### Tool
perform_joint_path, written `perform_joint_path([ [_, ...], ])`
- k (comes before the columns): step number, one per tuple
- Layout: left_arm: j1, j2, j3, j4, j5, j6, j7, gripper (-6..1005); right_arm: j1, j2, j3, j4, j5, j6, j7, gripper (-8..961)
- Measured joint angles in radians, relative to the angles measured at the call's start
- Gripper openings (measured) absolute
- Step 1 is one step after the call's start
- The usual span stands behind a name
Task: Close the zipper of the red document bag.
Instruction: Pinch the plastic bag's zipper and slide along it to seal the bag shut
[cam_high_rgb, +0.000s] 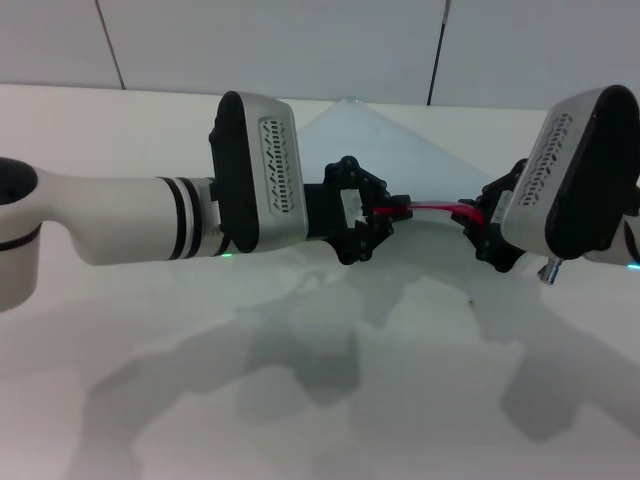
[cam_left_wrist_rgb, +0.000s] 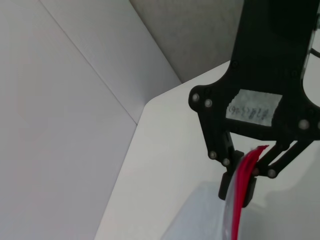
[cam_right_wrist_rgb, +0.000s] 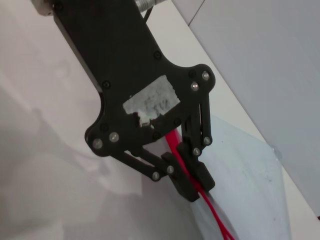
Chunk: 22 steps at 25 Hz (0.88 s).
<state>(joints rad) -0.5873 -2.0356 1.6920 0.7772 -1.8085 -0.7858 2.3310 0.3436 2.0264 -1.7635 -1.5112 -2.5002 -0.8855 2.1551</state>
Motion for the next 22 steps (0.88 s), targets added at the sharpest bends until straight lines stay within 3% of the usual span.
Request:
perform_joint_path([
  [22,0.011,0.000,0.000,0.010,-0.001,0.024,-0.002,87,-0.010,0.000,0.010,-0.026,0.000,0.003,0.000,107],
])
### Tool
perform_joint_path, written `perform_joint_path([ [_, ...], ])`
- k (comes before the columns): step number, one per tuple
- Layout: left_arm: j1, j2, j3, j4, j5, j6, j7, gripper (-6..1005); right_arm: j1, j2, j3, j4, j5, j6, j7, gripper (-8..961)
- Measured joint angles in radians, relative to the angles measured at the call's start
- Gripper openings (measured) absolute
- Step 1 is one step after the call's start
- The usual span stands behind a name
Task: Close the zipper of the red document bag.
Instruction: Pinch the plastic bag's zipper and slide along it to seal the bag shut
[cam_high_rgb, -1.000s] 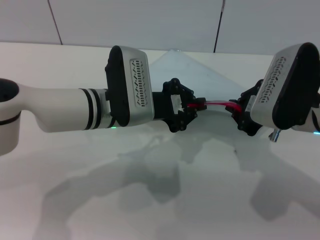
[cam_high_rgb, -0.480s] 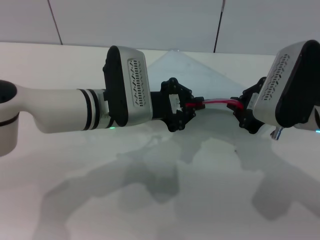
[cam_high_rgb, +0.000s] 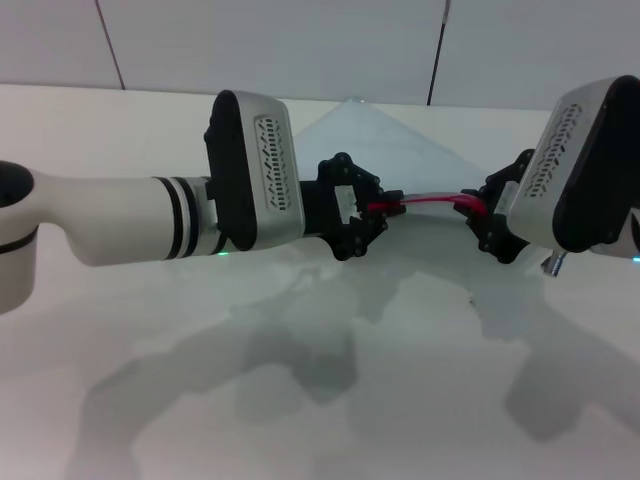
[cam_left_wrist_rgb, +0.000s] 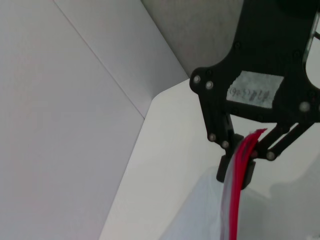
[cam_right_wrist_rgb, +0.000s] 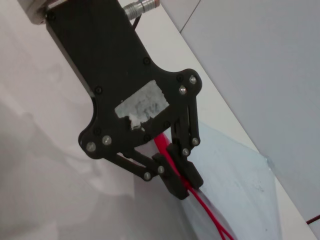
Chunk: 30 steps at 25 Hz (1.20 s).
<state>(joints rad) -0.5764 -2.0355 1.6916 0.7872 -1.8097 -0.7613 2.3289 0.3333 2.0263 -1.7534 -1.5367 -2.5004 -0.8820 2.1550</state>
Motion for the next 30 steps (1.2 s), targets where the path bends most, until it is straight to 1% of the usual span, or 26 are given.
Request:
perform_joint_path([
  [7,0.007,0.001,-0.011,-0.001,-0.001,0.004,0.001,90,-0.022,0.000,0.013,-0.027,-0.003,0.002,0.000,109],
  [19,0.014,0.003,-0.010,0.000,-0.014,0.025,0.006,94,-0.024,0.000,0.015,-0.031,-0.004,0.002,0.000,114],
  [30,0.023,0.003,-0.012,-0.001,-0.014,0.028,0.006,99,-0.041,0.000,0.032,-0.052,-0.002,0.002,0.000,117],
])
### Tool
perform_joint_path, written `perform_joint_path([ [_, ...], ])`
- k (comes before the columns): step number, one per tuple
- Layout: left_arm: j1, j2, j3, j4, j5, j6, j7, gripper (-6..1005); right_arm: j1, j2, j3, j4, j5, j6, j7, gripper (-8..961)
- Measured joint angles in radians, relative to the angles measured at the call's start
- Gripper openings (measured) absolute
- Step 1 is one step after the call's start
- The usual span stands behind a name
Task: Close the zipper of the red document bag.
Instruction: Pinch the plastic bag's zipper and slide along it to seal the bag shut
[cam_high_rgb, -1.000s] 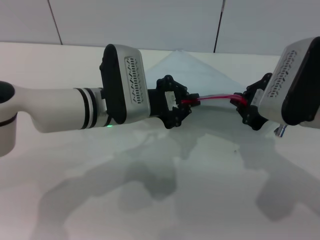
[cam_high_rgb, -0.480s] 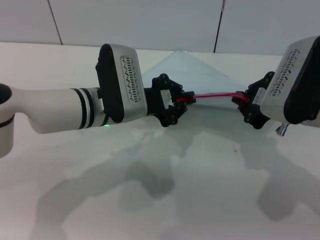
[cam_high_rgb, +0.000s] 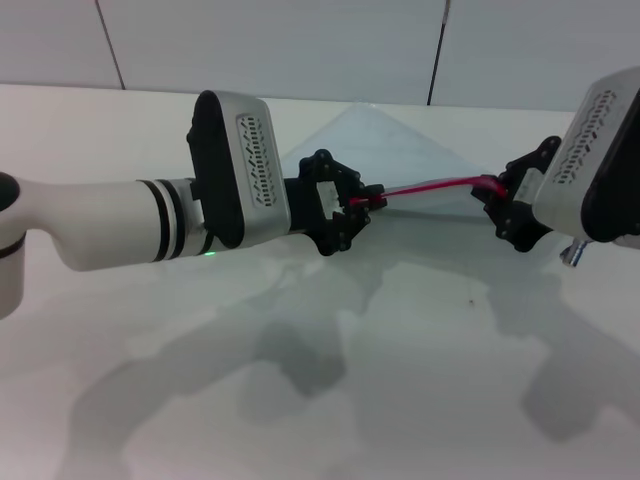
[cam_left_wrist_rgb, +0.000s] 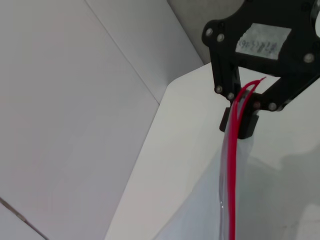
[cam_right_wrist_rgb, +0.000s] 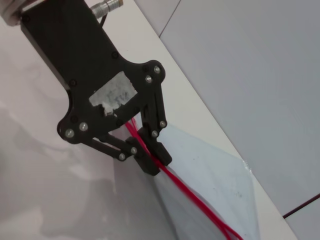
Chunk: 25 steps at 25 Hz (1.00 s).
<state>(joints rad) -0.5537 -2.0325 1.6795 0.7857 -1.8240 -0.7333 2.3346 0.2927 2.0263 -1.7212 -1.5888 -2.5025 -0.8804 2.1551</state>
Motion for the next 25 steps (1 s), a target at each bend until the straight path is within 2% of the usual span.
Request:
perform_joint_path([
  [8,0.017,0.002,-0.008,-0.005,0.000,0.026,0.000,102,-0.009,0.002,0.011,-0.016,0.001,0.001,0.000,120],
  [25,0.075,0.004,-0.115,-0.012,0.001,0.027,0.006,109,-0.036,0.002,0.024,-0.053,0.001,0.015,0.000,126],
])
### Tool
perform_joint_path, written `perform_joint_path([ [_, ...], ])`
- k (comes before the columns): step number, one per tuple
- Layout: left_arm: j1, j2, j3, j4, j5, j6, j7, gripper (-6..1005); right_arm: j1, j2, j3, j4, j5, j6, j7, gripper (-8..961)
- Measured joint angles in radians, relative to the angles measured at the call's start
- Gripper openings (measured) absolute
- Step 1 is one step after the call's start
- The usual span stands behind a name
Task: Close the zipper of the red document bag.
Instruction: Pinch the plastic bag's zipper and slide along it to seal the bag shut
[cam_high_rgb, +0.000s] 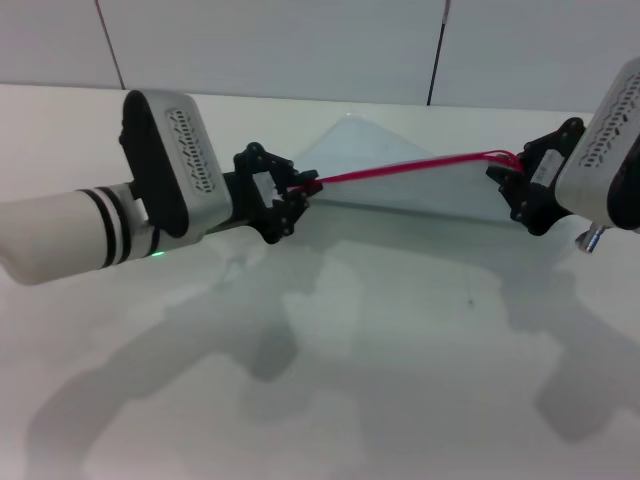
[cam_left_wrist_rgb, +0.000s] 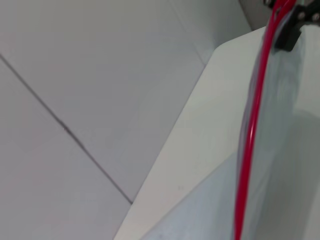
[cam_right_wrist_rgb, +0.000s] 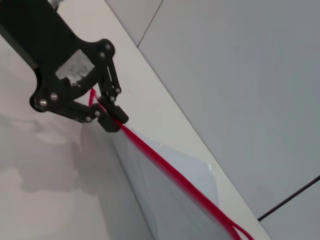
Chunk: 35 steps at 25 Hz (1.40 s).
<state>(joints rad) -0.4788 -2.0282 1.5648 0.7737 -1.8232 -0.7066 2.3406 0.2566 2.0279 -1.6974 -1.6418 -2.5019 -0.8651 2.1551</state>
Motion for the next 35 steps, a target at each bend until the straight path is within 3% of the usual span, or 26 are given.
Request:
perform_joint_path([
  [21,0.075,-0.002,-0.144,-0.036,-0.005,-0.010,0.026,118,-0.022,0.002,0.038,-0.015,-0.003,0.005,0.000,134],
  [35,0.083,-0.002,-0.146,-0.036,-0.011,-0.005,0.026,123,-0.023,0.002,0.044,-0.005,-0.011,0.019,0.006,139],
])
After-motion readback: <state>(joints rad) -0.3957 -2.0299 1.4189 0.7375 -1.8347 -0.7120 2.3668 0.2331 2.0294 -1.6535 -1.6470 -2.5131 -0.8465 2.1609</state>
